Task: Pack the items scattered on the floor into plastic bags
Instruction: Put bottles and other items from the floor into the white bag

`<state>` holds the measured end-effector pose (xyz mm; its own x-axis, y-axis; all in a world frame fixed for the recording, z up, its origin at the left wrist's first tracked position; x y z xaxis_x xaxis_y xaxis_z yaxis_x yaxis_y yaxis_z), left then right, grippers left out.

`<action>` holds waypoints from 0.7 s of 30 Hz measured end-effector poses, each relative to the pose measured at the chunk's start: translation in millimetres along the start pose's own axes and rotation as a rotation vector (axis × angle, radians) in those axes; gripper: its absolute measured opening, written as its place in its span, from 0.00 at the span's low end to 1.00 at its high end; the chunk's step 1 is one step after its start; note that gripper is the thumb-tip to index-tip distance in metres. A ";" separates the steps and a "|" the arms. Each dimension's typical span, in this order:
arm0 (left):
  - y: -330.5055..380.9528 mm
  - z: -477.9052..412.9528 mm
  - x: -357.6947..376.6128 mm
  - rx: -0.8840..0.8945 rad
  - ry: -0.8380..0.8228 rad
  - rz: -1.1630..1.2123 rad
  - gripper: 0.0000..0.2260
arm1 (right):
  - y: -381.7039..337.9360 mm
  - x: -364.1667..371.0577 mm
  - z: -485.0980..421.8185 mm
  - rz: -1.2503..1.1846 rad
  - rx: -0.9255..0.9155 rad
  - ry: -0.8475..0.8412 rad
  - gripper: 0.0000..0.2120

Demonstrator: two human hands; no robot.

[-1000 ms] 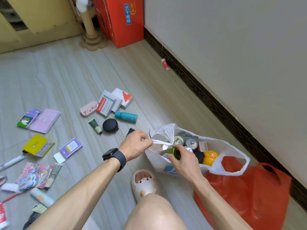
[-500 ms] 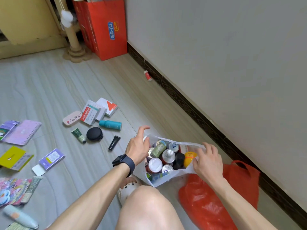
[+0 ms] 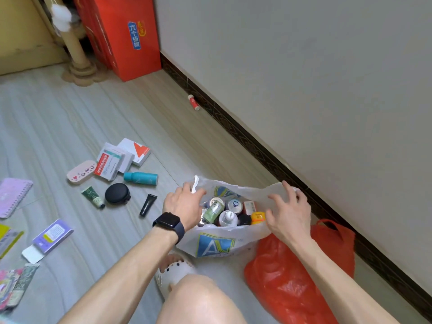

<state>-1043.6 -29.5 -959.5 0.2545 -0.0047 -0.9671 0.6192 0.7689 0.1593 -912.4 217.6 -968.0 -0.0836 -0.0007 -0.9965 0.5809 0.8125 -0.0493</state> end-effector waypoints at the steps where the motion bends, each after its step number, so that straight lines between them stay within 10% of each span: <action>1: 1.5 3.1 2.9 0.000 0.086 -0.094 0.20 | -6.5 -1.5 4.2 0.028 -0.015 0.052 0.16; 5: 3.7 2.8 22.9 0.248 0.298 -0.353 0.32 | -22.2 1.6 18.1 0.081 -0.153 0.298 0.10; 9: 11.4 -6.9 31.2 0.602 0.029 -0.552 0.20 | -19.6 23.6 12.0 0.134 -0.379 0.295 0.10; 16: -13.6 -27.1 27.0 0.275 -0.338 -0.642 0.38 | 39.5 32.5 -16.0 0.527 -0.184 -0.361 0.33; 21: -20.5 -19.1 29.0 0.208 -0.309 -0.536 0.56 | 53.6 21.3 -13.7 0.416 -0.249 -0.476 0.44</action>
<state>-1063.1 -33.2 -994.6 0.0534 -0.5603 -0.8266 0.8428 0.4693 -0.2636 -894.1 269.1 -990.9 0.5051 0.1308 -0.8531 0.2788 0.9108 0.3046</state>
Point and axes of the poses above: each hand's wrist, its own z-axis away from the middle knuckle, its own x-axis out of the palm, y = z × x, the point moved 1 cm from there along -z, towards the middle knuckle, and after that the axes turned 8 degrees about x, right-handed, at the moved point
